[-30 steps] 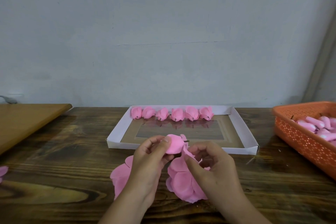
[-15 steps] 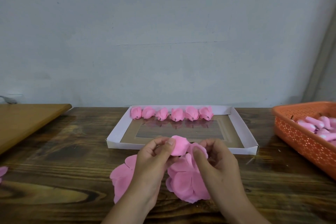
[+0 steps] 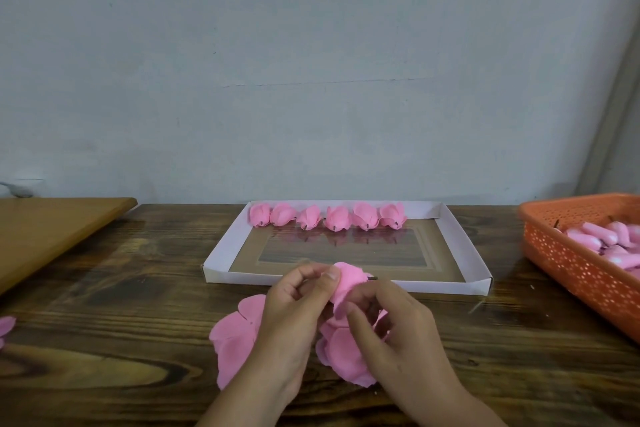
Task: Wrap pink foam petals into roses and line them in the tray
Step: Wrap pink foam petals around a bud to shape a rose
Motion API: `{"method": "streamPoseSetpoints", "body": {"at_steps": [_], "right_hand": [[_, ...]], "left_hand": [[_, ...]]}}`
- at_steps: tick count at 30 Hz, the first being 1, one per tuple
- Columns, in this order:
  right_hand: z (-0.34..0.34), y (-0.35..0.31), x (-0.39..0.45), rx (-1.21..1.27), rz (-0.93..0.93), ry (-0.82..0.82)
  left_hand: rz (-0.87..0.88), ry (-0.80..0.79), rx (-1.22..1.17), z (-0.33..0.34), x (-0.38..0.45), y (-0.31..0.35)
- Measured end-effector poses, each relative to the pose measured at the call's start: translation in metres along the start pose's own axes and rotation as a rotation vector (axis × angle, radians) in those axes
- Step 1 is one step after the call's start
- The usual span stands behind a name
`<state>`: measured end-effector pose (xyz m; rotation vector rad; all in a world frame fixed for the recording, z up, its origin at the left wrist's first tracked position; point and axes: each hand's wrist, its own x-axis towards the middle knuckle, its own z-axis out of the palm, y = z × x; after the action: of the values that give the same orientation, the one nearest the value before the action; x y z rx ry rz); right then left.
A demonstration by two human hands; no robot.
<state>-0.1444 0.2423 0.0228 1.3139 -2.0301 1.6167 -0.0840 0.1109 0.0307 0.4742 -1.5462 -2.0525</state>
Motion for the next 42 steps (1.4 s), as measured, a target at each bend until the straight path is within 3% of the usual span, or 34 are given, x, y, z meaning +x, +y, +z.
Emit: {"method": "streamPoseSetpoints", "body": {"at_steps": [7, 12, 21, 29, 35, 42], "right_hand": [[0.0, 0.006, 0.001, 0.0, 0.057, 0.14], [-0.003, 0.005, 0.004, -0.056, -0.035, 0.193], [-0.005, 0.01, 0.006, 0.123, 0.095, 0.069], [-0.015, 0.008, 0.018, 0.536, 0.35, -0.038], [-0.027, 0.008, 0.022, 0.674, 0.48, -0.221], [-0.028, 0.019, 0.022, 0.743, 0.596, -0.266]], "left_hand": [[0.025, -0.011, 0.026, 0.0, 0.0, 0.0], [0.034, -0.036, 0.059, -0.001, -0.001, 0.001], [0.044, -0.111, 0.088, -0.002, -0.003, 0.005], [0.126, -0.291, 0.276, -0.01, -0.004, 0.016], [0.159, -0.328, 0.317, -0.012, -0.003, 0.014], [0.107, -0.301, 0.376, -0.013, -0.003, 0.012]]}}
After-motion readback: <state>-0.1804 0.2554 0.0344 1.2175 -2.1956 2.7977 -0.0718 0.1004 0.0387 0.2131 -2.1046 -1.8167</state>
